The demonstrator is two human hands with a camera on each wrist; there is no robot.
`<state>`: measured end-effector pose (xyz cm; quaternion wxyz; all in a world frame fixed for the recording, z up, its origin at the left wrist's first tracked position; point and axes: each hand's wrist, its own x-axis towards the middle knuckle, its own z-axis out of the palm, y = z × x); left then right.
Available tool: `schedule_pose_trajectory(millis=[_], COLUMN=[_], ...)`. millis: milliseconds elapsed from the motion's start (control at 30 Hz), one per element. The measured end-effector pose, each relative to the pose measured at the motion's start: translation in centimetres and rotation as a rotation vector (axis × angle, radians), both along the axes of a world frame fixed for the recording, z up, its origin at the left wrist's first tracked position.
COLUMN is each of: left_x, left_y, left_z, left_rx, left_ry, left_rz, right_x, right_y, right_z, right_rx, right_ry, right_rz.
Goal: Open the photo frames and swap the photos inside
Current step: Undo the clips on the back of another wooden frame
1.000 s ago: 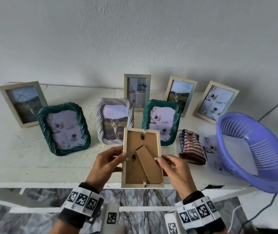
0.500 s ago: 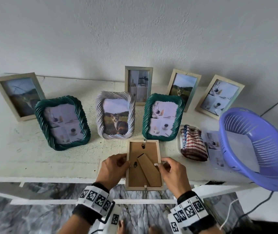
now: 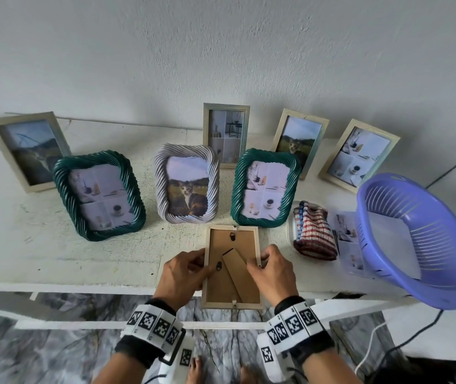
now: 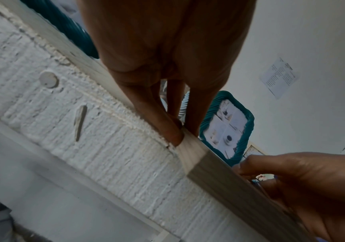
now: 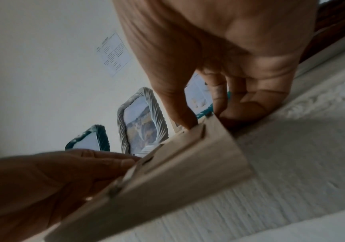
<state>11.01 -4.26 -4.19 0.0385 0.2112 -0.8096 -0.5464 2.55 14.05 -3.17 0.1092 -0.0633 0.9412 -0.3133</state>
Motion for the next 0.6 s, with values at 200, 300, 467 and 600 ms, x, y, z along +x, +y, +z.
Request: schedule_pose_trajectory(millis=[200,300,467,600], left_x=[0.1,0.2,0.2,0.2], left_y=[-0.1,0.0,0.1,0.0], left_z=[-0.1,-0.1,0.1,0.0], left_rx=[0.010,0.013,0.000,-0.066], left_ry=[-0.008,-0.006,0.000,0.003], left_rz=[0.003,0.008,0.018,0.002], right_x=[-0.7,-1.0,-1.1,-1.0], right_y=[0.9,1.9,3.1,3.5], right_z=[0.6,0.4,0.0,-0.3], right_rx=[-0.011,-0.038,-0.088,-0.135], right_ry=[-0.154,-0.147,-0.078,-0.051], right_rz=[0.092,0.172,0.235,0.245])
